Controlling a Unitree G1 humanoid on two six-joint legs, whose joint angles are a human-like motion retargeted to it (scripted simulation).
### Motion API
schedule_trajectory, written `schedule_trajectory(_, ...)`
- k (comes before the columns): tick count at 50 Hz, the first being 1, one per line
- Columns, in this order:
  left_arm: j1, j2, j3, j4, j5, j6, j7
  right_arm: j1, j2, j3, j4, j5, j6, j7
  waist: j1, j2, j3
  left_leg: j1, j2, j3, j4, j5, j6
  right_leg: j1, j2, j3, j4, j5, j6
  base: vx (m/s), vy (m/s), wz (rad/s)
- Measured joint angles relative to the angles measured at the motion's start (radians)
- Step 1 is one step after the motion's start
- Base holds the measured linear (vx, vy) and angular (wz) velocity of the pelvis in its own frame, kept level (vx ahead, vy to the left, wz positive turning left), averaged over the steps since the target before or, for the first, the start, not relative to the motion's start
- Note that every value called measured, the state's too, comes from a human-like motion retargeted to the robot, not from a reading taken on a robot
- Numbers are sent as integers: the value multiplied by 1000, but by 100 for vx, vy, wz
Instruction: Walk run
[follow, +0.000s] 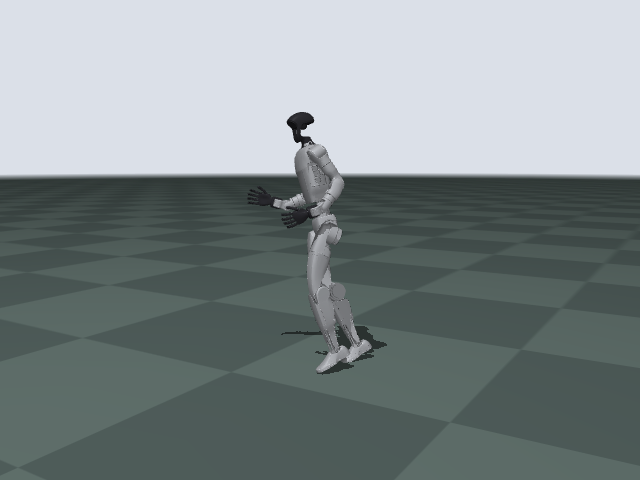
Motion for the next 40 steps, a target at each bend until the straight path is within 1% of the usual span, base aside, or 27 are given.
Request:
schedule_trajectory(2,15,7,15,1,33,1,2,21,-12,16,-10,49,-7,31,66,-22,4,-11,-55,-18,-220,-55,1,90,5,26,-48,139,52,127,-24,-210)
schedule_trajectory(3,18,9,20,-4,50,3,3,37,-19,17,-13,66,-3,53,104,-37,5,-21,-95,-70,-303,-90,-20,129,-15,9,-62,213,87,151,-14,-177)
schedule_trajectory(5,11,16,18,-22,91,6,10,79,-28,-1,-14,83,19,106,142,-51,5,-36,-96,-78,-402,-132,-151,197,-30,-16,-66,340,168,149,-8,-105)
schedule_trajectory(7,-3,19,6,-57,130,4,28,131,-35,-18,-7,78,50,151,146,-64,2,-32,-98,0,-379,-62,-51,222,-34,-6,32,424,275,160,-7,-28)
schedule_trajectory(8,-9,22,-1,-79,146,4,43,158,-38,-18,-1,74,62,167,130,-78,4,-14,-132,7,-340,-70,12,204,-36,9,175,424,343,167,-9,36)
schedule_trajectory(9,-12,26,-14,-100,156,5,60,186,-36,-19,12,65,71,185,100,-103,2,-1,-181,-34,-253,-148,32,174,-37,9,337,424,406,170,-12,85)
schedule_trajectory(10,-13,30,-29,-119,163,6,78,214,-31,-20,28,55,76,203,63,-131,-3,10,-239,-100,-141,-260,31,138,-38,1,510,424,467,173,-28,48)
schedule_trajectory(11,-37,29,-22,-119,146,2,87,227,-22,-21,55,40,77,231,45,-147,3,10,-299,-196,-82,-311,10,100,-42,-19,654,424,468,166,-39,-5)
schedule_trajectory(12,-68,30,-11,-114,124,2,88,239,-9,-20,85,28,80,255,27,-149,4,24,-307,-230,-42,-352,-5,62,-22,-17,751,424,468,145,-41,-57)
schedule_trajectory(13,-111,36,7,-97,91,8,74,247,9,-18,117,20,88,270,9,-124,-3,63,-208,-139,-41,-373,-6,28,49,29,753,424,466,122,-26,-36)
schedule_trajectory(15,-186,52,-19,-51,29,32,65,285,47,-10,177,36,94,289,-7,-13,-22,159,-65,-138,-106,-392,-14,-70,189,34,655,420,387,113,-14,-18)
schedule_trajectory(17,-223,54,-60,-16,-16,35,88,351,55,-20,215,110,78,331,-26,39,-29,247,-47,-172,-172,-378,-29,-164,137,-39,634,219,308,135,-17,3)
schedule_trajectory(18,-237,55,-69,-6,-35,31,100,380,57,-27,230,149,70,357,-48,57,-31,292,-44,-181,-219,-353,-35,-213,90,-84,612,124,287,127,-18,53)
schedule_trajectory(20,-253,55,-95,-4,-65,24,122,429,53,-41,246,201,61,391,-116,100,-34,376,-30,-179,-306,-277,-47,-306,1,-173,521,16,266,128,-19,97)
schedule_trajectory(23,-255,58,-120,-29,-101,15,122,475,38,-68,238,194,49,403,-201,132,-40,487,-45,-175,-384,-115,-77,-391,-103,-263,275,-45,236,132,-21,77)
schedule_trajectory(25,-256,63,-118,-44,-114,14,97,478,42,-82,223,162,48,381,-241,134,-44,559,-65,-170,-416,16,-103,-428,-112,-220,100,-98,220,120,-27,35)
schedule_trajectory(27,-256,75,-107,-53,-121,16,64,452,61,-83,197,123,52,339,-251,142,-52,608,-69,-182,-414,146,-150,-434,-96,-149,-28,-143,216,139,-38,-14)
schedule_trajectory(28,-253,81,-107,-57,-122,17,54,437,71,-83,180,108,53,318,-254,150,-53,626,-70,-201,-391,212,-188,-434,-107,-162,-48,-115,188,145,-37,14)
schedule_trajectory(30,-241,94,-120,-65,-126,22,41,404,92,-90,138,76,58,271,-294,148,-46,645,-94,-281,-273,357,-288,-421,-145,-212,0,32,151,142,-30,41)
schedule_trajectory(31,-225,103,-111,-74,-125,25,31,384,99,-75,118,58,63,240,-271,154,-50,590,-102,-220,-94,383,-307,-419,-135,-211,81,-43,106,158,-31,-56)
schedule_trajectory(32,-206,109,-101,-78,-121,25,14,362,106,-61,103,44,66,209,-247,166,-48,539,-88,-172,85,401,-319,-412,-98,-181,155,-115,73,179,-47,-136)
schedule_trajectory(33,-179,109,-91,-74,-106,21,-12,335,115,-48,98,41,67,177,-223,191,-35,492,-28,-149,265,401,-319,-396,-7,-95,216,-183,64,164,-50,-91)
schedule_trajectory(34,-158,96,-83,-68,-95,22,-36,292,112,-57,96,53,67,166,-210,182,-37,448,-47,-176,343,401,-319,-366,-23,-97,232,-211,72,136,-44,-34)
schedule_trajectory(35,-140,77,-75,-62,-86,25,-58,241,102,-78,97,73,66,166,-202,156,-46,404,-105,-230,369,401,-318,-328,-91,-142,225,-220,86,119,-35,-23)
schedule_trajectory(37,-87,49,-61,-43,-81,30,-68,163,78,-48,91,114,74,194,-180,99,-61,306,-118,-168,402,285,-223,-240,-93,-99,171,-238,69,127,-34,-52)
schedule_trajectory(38,-58,43,-64,-35,-81,29,-68,131,66,-36,82,131,75,208,-168,93,-59,252,-83,-125,422,199,-145,-198,-87,-92,150,-241,71,131,-22,-42)
schedule_trajectory(40,-7,34,-65,-22,-84,30,-78,80,34,-33,54,156,64,218,-142,86,-46,134,-85,-132,401,56,-53,-118,-75,-101,86,-195,82,131,-16,-20)
